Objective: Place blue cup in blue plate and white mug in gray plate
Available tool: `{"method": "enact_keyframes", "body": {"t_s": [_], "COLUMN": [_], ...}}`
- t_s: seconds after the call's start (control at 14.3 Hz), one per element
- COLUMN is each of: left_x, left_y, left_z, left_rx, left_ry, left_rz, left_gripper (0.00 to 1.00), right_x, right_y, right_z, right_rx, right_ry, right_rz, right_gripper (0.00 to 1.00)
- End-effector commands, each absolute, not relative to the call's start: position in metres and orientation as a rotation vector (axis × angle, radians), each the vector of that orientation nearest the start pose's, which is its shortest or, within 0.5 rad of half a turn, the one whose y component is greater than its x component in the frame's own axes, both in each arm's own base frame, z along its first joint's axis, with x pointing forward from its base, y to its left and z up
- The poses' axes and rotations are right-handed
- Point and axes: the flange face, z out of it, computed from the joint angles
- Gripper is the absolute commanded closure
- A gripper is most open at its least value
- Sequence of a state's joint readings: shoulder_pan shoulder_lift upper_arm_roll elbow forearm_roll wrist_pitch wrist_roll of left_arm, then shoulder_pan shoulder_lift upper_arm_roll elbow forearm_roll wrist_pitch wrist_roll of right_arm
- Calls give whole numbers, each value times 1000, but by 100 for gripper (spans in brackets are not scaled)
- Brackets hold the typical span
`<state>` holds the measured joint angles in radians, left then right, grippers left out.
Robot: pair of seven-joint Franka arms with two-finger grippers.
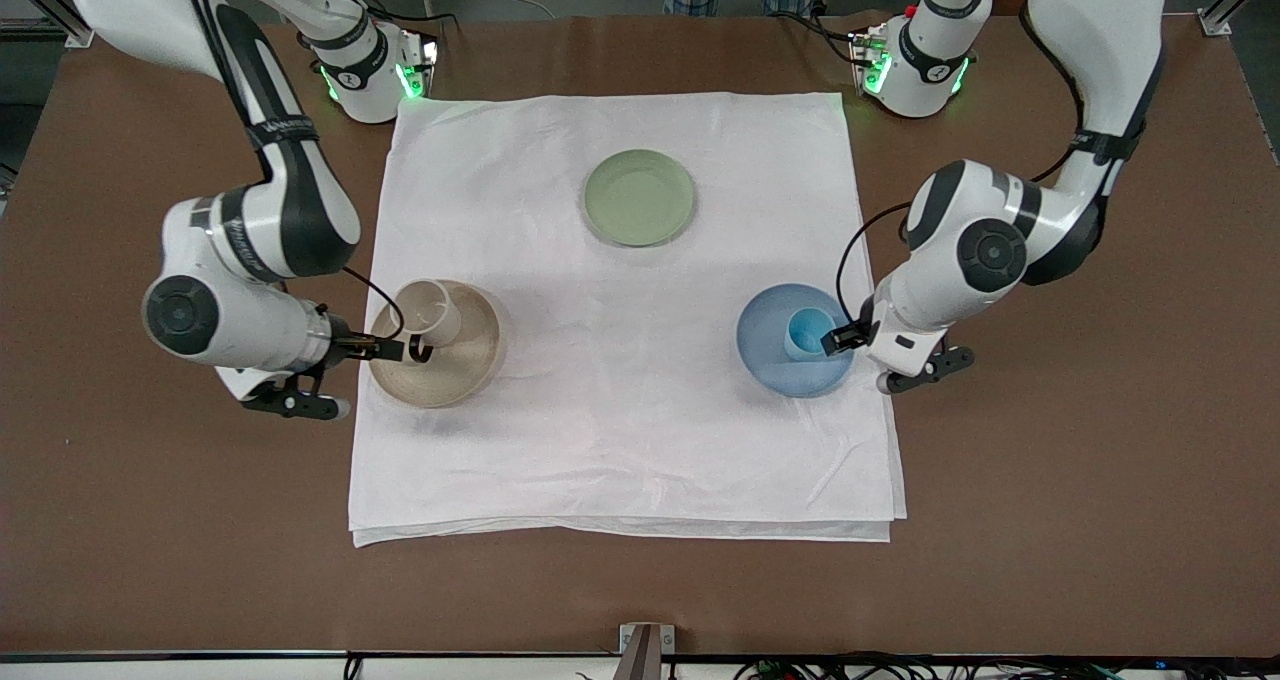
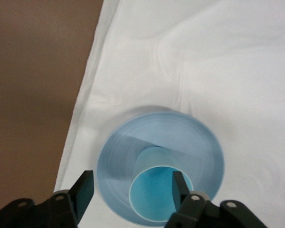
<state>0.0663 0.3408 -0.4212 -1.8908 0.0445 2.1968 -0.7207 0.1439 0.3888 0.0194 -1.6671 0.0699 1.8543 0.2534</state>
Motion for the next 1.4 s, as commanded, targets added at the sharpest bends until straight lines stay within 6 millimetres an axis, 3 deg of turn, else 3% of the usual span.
{"method": "enact_keyframes", "body": {"t_s": [0.0,0.14,0.28,0.42,0.49,0.7,0.91,1.05,1.19,1.33], "left_x": [615,626,630,627,623,604,577,552,528,518], "left_y": [-169,-150,-131,-109,-109,-81,-64,-50,-54,-61], "left_z": [424,474,522,559,566,604,621,628,628,630], "left_rx": [-3124,-3068,-3060,-3067,-3070,-3048,-3075,-3121,-3120,-3118], "left_ry": [-566,-405,-331,-176,-127,-133,-43,-56,-47,-42], "left_rz": [7,-22,-6,16,12,-29,50,66,76,63], "left_gripper": [0,0,0,0,0,0,0,0,0,0], "right_x": [633,627,620,620,620,624,623,622,612,606], "right_y": [61,27,-6,-13,-18,-15,20,19,21,12], "right_z": [422,460,496,529,545,567,567,569,568,579], "right_rx": [-3107,-3146,-3128,-3138,-3140,-3140,-3128,-3128,-3125,-3116], "right_ry": [76,2,34,23,37,40,-22,-15,-17,-7], "right_rz": [328,378,405,380,361,287,296,293,387,360], "right_gripper": [0,0,0,0,0,0,0,0,0,0]}}
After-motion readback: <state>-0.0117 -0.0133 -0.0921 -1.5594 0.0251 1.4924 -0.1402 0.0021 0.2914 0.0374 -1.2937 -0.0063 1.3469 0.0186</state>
